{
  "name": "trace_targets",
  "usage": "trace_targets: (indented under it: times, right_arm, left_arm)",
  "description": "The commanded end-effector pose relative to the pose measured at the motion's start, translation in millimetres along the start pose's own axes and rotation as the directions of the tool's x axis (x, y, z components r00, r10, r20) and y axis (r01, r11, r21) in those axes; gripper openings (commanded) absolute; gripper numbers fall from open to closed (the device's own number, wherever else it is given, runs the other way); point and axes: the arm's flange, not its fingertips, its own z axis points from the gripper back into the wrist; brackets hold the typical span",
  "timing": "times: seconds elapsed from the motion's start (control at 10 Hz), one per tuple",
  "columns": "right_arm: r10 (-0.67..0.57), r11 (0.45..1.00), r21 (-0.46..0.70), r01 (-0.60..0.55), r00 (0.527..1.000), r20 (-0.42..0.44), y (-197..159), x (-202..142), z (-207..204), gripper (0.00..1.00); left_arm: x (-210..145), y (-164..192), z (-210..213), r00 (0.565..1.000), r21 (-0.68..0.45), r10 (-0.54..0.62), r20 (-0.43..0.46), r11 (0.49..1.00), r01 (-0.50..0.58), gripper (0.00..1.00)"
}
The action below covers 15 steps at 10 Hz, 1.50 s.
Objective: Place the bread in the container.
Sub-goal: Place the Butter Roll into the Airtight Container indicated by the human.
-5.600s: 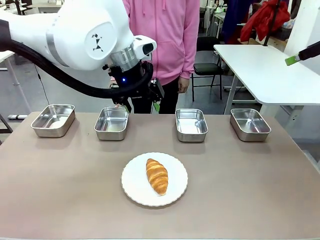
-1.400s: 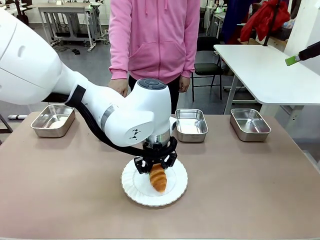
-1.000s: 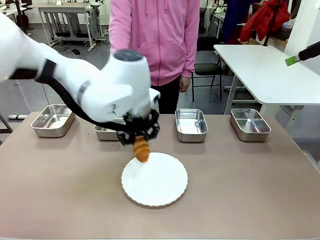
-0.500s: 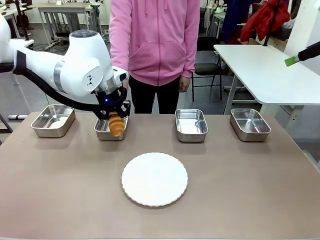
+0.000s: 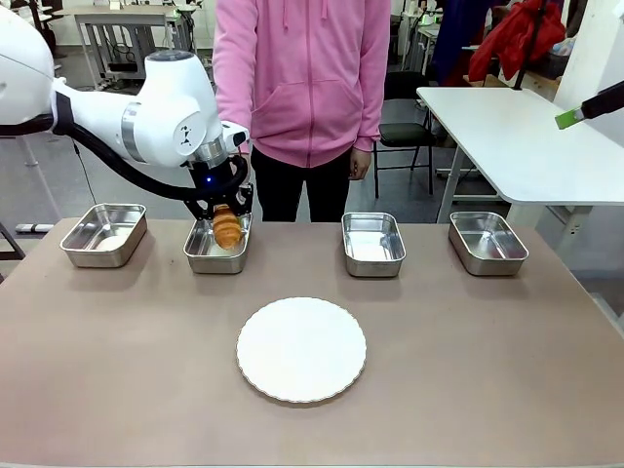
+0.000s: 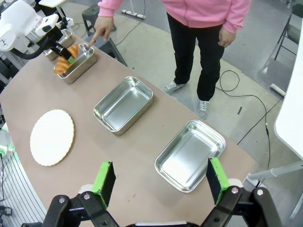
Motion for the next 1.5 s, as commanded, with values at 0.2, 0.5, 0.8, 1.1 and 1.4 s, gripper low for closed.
trace_targets:
  times: [0.2, 0.5, 0.8, 1.1, 1.4]
  right_arm:
    - [0.0, 1.0, 0.009, 0.0, 1.0, 0.019, 1.3, 0.4, 0.2, 1.0]
    - [0.0, 1.0, 0.009, 0.0, 1.0, 0.019, 1.3, 0.4, 0.2, 1.0]
    - [0.0, 1.0, 0.009, 0.0, 1.0, 0.019, 1.3, 0.4, 0.2, 1.0]
    - [0.0, 1.0, 0.009, 0.0, 1.0, 0.019, 1.3, 0.4, 0.2, 1.0]
    - [0.0, 1.0, 0.009, 0.0, 1.0, 0.019, 1.3, 0.4, 0.2, 1.0]
  left_arm:
    - [13.0, 4.8, -11.5, 0.999, 0.042, -0.028, 0.02, 0.999, 0.027, 0.96]
    - [12.0, 4.4, -8.6, 0.999, 0.058, -0.025, 0.022, 0.998, 0.023, 1.0]
    - [8.4, 5.5, -7.6, 1.0, 0.05, -0.016, 0.025, 0.999, 0.015, 1.0]
    - [10.9, 3.2, -10.4, 0.999, 0.03, -0.029, 0.015, 0.999, 0.028, 1.0]
    - [10.9, 3.2, -10.4, 0.999, 0.03, -0.029, 0.015, 0.999, 0.028, 1.0]
